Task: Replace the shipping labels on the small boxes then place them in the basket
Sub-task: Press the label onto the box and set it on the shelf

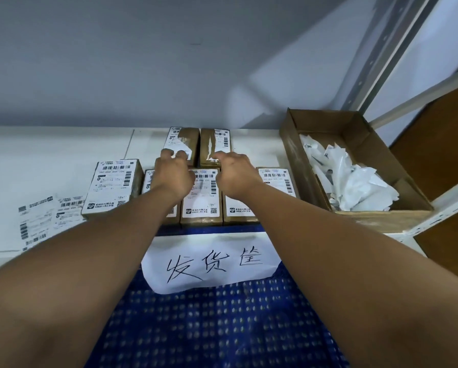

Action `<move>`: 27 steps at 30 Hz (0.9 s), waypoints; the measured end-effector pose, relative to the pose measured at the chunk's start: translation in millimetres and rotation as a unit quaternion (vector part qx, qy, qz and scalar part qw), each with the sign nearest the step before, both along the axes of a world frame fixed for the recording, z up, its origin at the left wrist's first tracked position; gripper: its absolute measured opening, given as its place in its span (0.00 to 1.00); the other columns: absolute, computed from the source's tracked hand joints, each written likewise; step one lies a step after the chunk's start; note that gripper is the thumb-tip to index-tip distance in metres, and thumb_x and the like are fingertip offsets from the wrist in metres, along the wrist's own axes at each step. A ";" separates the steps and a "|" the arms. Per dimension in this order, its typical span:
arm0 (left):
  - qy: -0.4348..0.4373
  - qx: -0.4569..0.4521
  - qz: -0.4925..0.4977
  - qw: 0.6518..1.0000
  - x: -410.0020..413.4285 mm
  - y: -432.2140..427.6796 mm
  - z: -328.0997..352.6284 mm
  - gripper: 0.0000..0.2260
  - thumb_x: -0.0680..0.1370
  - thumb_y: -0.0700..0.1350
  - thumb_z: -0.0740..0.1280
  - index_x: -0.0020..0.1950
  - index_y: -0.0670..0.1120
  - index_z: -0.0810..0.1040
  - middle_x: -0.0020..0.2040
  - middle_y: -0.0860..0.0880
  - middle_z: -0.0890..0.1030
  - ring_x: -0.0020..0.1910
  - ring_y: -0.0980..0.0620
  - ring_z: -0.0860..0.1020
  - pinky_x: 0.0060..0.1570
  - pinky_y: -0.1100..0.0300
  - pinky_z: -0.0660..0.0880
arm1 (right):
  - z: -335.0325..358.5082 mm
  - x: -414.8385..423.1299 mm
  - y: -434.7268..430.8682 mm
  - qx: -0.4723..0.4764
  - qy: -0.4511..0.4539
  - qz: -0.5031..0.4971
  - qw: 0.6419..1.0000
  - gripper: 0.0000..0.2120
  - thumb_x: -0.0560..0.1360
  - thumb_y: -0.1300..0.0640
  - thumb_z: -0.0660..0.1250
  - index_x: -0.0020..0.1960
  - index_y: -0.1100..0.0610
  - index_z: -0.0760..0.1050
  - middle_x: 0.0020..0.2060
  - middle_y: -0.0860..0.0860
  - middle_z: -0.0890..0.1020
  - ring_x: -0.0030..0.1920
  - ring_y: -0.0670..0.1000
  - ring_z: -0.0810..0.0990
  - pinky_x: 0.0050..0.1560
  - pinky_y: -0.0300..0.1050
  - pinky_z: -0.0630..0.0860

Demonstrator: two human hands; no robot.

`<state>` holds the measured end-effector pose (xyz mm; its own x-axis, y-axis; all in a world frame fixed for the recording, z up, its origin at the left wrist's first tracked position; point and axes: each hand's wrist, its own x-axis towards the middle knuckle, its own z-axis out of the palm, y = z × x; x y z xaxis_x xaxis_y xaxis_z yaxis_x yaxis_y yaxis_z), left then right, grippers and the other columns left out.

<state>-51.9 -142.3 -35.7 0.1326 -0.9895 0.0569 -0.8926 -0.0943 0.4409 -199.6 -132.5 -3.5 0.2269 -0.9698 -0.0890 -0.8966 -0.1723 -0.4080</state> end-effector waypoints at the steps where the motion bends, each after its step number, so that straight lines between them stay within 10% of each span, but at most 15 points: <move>1: -0.008 0.007 0.009 1.000 1.0 -7.1 0.3 0.21 0.78 0.43 0.63 0.70 0.42 0.67 0.71 0.39 0.61 0.68 0.39 0.63 0.65 0.49 0.67 | -1.8 1.1 -3.9 0.003 0.000 0.004 1.000 0.28 0.76 0.66 0.59 0.76 0.53 0.62 0.67 0.57 0.72 0.71 0.56 0.62 0.63 0.51 0.69; 9: -0.017 0.144 0.104 0.984 -2.4 -52.6 -7.9 0.38 0.74 0.65 0.63 0.75 0.44 0.57 0.72 0.37 0.59 0.70 0.38 0.62 0.65 0.46 0.67 | -17.3 0.5 -27.6 0.005 0.007 0.008 1.000 0.29 0.76 0.65 0.59 0.76 0.50 0.62 0.67 0.57 0.71 0.70 0.56 0.65 0.62 0.50 0.73; 27: 0.034 0.054 0.180 0.982 -7.1 -57.8 -26.9 0.36 0.73 0.53 0.69 0.72 0.44 0.52 0.62 0.34 0.66 0.61 0.36 0.67 0.57 0.48 0.67 | -13.3 -6.1 -31.4 0.012 0.023 -0.018 1.000 0.26 0.77 0.61 0.60 0.75 0.51 0.62 0.67 0.58 0.67 0.71 0.58 0.59 0.64 0.56 0.72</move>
